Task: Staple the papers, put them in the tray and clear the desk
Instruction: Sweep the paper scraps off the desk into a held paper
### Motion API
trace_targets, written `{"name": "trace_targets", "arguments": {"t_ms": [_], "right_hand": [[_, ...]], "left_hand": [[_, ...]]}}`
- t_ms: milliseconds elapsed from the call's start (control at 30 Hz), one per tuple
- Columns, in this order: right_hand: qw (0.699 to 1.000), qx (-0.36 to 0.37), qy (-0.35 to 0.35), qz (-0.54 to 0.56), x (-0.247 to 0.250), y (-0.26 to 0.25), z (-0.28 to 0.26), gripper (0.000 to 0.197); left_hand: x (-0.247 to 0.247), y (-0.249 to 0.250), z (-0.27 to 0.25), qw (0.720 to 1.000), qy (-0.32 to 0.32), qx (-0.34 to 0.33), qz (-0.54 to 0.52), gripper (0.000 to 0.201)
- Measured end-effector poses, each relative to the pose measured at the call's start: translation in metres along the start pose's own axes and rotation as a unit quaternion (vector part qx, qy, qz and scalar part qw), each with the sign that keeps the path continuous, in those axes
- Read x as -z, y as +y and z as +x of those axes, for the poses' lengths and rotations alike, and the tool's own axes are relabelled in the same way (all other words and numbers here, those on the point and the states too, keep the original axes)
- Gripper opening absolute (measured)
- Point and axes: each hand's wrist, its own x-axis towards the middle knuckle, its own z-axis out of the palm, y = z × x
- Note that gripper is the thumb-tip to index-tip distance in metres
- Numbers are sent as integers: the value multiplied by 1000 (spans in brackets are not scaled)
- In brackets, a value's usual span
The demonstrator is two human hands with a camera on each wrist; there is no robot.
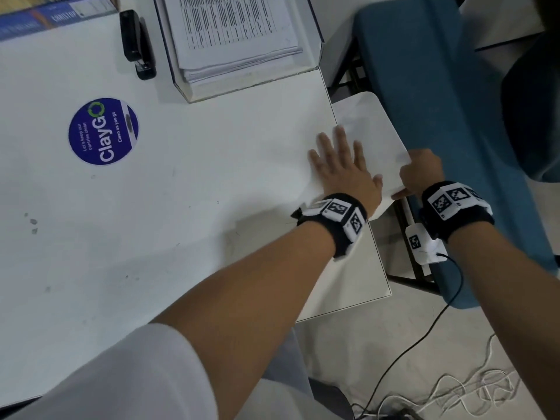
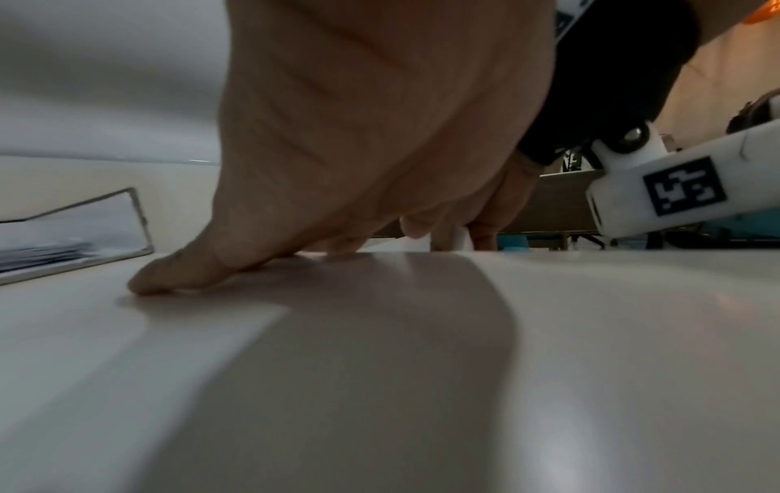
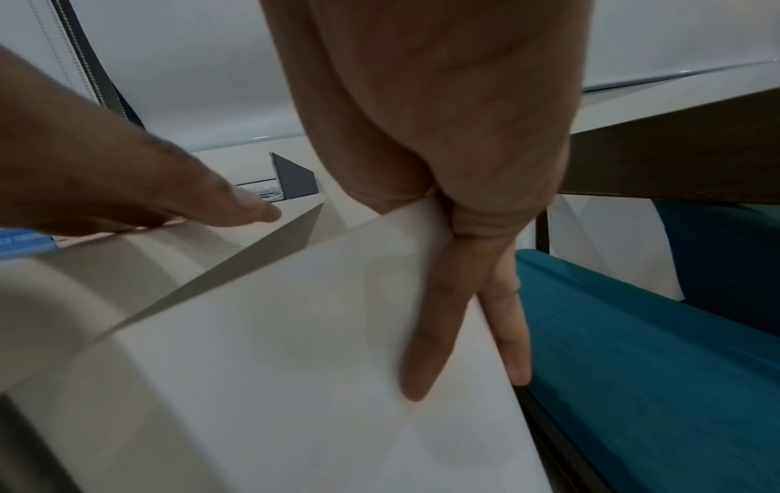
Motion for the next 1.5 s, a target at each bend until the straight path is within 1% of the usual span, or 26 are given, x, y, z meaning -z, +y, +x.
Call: {"name": "trace_targets", "arguments": {"t_ms": [167, 233, 300, 333, 400, 467, 533, 600, 667, 733, 800, 867, 900, 1033, 1167, 1200, 1267, 1333, 1400, 1467, 1500], "right_hand": [[1000, -1, -8, 1, 0, -3, -2, 39], [1000, 7, -7, 2, 0, -3, -1, 37], [1000, 16, -7, -3, 0, -2, 0, 35], [1000, 20, -7, -2, 0, -1, 1, 35], [1000, 20, -9, 12, 0, 2, 3, 35], [1000, 25, -11, 12, -1, 4, 5, 30], [1000, 29, -9, 6, -1, 6, 6, 25], [999, 21, -15, 19, -1, 7, 7, 25], [999, 13, -20, 30, -2, 8, 9, 24], [999, 3, -26, 45, -3, 8, 13, 24], [998, 0, -28, 61, -3, 8, 14, 25], [997, -1, -25, 67, -3, 8, 15, 32], [997, -1, -25, 73, -3, 6, 14, 35], [997, 7, -23, 74, -4, 6, 16, 32], [999, 7, -19, 48, -5, 3, 12, 37], [999, 7, -18, 36, -5, 3, 12, 37], [1000, 17, -5, 11, -5, 3, 11, 36], [1000, 19, 1, 9, -6, 5, 13, 35], [1000, 23, -1, 17, -8, 6, 17, 35], [999, 28, 3, 24, -8, 6, 20, 35], [999, 30, 4, 25, -7, 7, 22, 36]], "left_hand": [[2, 15, 9, 995, -68, -6, 71, 70], [6, 16, 4, 995, -69, -38, 60, 70], [10, 14, -9, 995, -47, -88, 27, 71], [14, 9, -18, 994, -21, -107, 7, 71], [20, -11, -41, 993, 38, -108, -38, 72], [19, -47, -68, 991, 88, -57, -79, 72], [11, -92, -96, 989, 104, 31, -100, 75], [-5, -135, -120, 984, 78, 124, -101, 76], [-24, -160, -140, 976, 37, 189, -105, 77], [-38, -162, -147, 972, 18, 209, -104, 83], [-41, -145, -140, 968, 14, 222, -118, 85], [-37, -120, -121, 964, 12, 231, -130, 86], [-33, -106, -111, 967, 16, 220, -131, 88], [-19, -49, -69, 984, 27, 105, -138, 84], [2, -4, -22, 992, 10, 17, -123, 81], [6, 3, -12, 994, 5, 4, -111, 80], [11, 13, 4, 997, -6, -15, -76, 76], [11, 18, 12, 997, -26, -63, -21, 72], [13, 17, 11, 991, -56, -114, 38, 66], [14, 11, 5, 982, -80, -146, 93, 56], [20, 7, -2, 978, -85, -162, 101, 50]]}}
